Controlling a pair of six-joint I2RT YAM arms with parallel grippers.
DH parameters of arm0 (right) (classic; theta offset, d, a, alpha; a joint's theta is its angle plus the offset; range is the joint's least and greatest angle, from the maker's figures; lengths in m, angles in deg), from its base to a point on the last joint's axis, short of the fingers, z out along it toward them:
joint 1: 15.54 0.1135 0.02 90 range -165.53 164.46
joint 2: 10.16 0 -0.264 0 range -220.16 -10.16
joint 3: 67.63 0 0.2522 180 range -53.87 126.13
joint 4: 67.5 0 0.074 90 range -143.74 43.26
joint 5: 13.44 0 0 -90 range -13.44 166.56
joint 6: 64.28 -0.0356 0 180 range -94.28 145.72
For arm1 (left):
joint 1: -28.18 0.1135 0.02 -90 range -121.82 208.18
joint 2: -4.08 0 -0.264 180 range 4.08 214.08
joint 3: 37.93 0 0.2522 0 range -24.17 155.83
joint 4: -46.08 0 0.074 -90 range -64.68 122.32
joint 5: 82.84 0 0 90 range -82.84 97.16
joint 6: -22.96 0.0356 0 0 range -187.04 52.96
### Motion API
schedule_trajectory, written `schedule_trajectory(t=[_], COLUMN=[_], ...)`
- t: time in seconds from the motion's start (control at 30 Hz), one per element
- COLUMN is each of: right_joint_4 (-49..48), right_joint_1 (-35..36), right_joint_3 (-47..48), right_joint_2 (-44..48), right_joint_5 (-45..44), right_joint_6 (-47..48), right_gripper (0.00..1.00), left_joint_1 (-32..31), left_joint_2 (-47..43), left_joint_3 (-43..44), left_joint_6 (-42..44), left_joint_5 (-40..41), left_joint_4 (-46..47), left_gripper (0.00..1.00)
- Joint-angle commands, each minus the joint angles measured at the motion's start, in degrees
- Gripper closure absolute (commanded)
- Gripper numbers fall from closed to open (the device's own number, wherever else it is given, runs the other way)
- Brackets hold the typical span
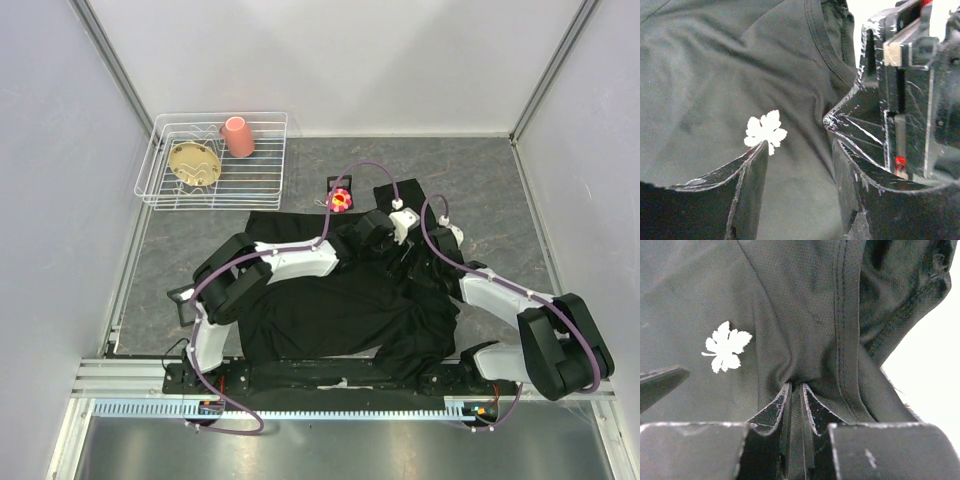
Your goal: Remove the brooch from the garment
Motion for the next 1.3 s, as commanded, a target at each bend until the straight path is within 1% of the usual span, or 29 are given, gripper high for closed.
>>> schedule_trajectory(t=[0.0, 0.07, 0.1, 0.2, 0.23, 0.5, 0.53, 0.57, 0.67, 0.77, 1.1, 1.23, 1.27], right_joint_4=[0.0, 0.0, 0.1, 0.4, 0.4, 0.7, 0.8, 0.8, 0.7, 0.7, 1.0, 1.3, 1.3], right_joint_1=[-0.2, -0.2, -0.1, -0.6, -0.7, -1.8, -1.8, -1.8, -2.0, -1.9, -2.0, -1.9, -1.9], right_joint_3=[-3.3, -3.6, -4.0, -4.5, -4.6, -4.7, -4.8, -4.8, -5.1, -5.0, -4.7, -4.3, -4.1], right_joint_2=[-1.0, -0.3, 0.4, 1.8, 1.9, 2.9, 3.0, 3.1, 3.2, 3.4, 3.9, 4.0, 4.3], right_joint_5=[0.5, 0.4, 0.5, 1.0, 1.3, 2.9, 2.9, 2.9, 3.3, 3.2, 3.8, 4.3, 4.5], right_joint_6=[-2.5, -2.6, -2.5, -2.5, -2.6, -1.8, -1.8, -1.8, -1.7, -1.5, -1.5, -0.9, -0.6], right_gripper=[0.81, 0.81, 0.81, 0.81, 0.81, 0.81, 0.81, 0.81, 0.81, 0.81, 0.81, 0.81, 0.81], left_joint_1=[0.0, -0.1, -0.1, 0.0, 0.0, 0.3, 0.4, 0.4, 0.5, 0.5, 0.6, 0.5, 0.6], left_joint_2=[4.1, 5.0, 5.6, 6.8, 7.0, 8.8, 9.0, 9.0, 9.0, 8.8, 8.5, 7.8, 7.8], left_joint_3=[5.8, 6.6, 6.6, 7.3, 7.6, 7.8, 7.8, 7.6, 7.1, 6.7, 5.4, 5.1, 5.0], left_joint_6=[8.6, 8.9, 10.5, 12.1, 12.5, 13.3, 12.9, 12.8, 13.1, 13.3, 13.0, 11.8, 11.7], left_joint_5=[3.2, 4.1, 4.5, 4.5, 6.1, 7.6, 8.0, 8.3, 8.9, 9.1, 8.4, 6.6, 6.4], left_joint_4=[0.2, -0.5, -0.2, -0.3, -0.4, -0.5, -0.4, -0.3, 0.4, 1.0, 1.7, 1.7, 1.6], left_gripper=[0.41, 0.43, 0.43, 0.41, 0.41, 0.42, 0.44, 0.49, 0.53, 0.60, 0.71, 0.77, 0.80])
